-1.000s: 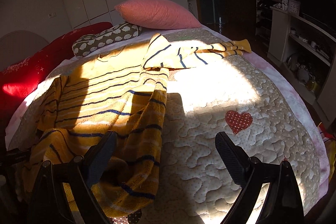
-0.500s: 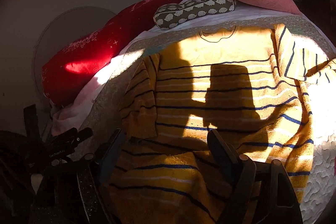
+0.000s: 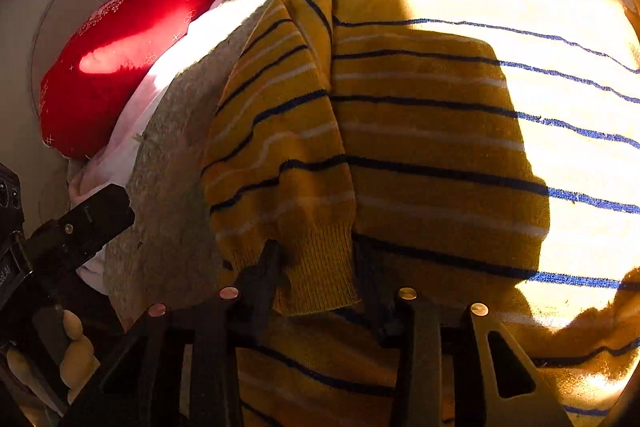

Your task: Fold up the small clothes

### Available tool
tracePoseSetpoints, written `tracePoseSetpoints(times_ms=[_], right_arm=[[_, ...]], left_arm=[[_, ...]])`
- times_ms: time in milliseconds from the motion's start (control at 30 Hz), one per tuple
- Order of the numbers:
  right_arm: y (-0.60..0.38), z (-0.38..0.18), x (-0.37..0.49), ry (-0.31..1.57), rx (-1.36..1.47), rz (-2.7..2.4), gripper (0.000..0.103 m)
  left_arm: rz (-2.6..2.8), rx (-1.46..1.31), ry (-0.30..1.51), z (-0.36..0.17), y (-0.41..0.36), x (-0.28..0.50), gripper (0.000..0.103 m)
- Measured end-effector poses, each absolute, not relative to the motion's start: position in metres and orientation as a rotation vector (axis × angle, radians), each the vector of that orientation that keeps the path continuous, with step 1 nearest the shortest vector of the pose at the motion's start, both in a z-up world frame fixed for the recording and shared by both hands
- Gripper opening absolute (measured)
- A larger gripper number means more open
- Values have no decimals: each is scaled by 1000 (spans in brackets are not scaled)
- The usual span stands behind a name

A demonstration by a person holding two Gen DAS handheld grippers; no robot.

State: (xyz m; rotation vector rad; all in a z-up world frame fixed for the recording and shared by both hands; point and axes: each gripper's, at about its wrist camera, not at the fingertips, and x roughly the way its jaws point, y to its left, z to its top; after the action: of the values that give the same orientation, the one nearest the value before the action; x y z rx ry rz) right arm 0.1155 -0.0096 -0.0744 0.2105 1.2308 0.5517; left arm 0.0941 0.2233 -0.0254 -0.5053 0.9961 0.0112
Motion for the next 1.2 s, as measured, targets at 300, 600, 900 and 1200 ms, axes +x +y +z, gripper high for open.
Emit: tracePoseSetpoints(times_ms=[300,600,900,1200], right_arm=[[52,5,111,1037,64,655,9],[235,40,136,988,-227,824,9],[338,4,154,1041,-287,899,20],[176,40,147,980,-127,800,36]], left_arm=[[297,-313,864,7,270,26,82],[437,-358,789,21,337,-30,82],[455,-395,807,10,356,-36,82],[341,-369,808,16,310,-24,82]])
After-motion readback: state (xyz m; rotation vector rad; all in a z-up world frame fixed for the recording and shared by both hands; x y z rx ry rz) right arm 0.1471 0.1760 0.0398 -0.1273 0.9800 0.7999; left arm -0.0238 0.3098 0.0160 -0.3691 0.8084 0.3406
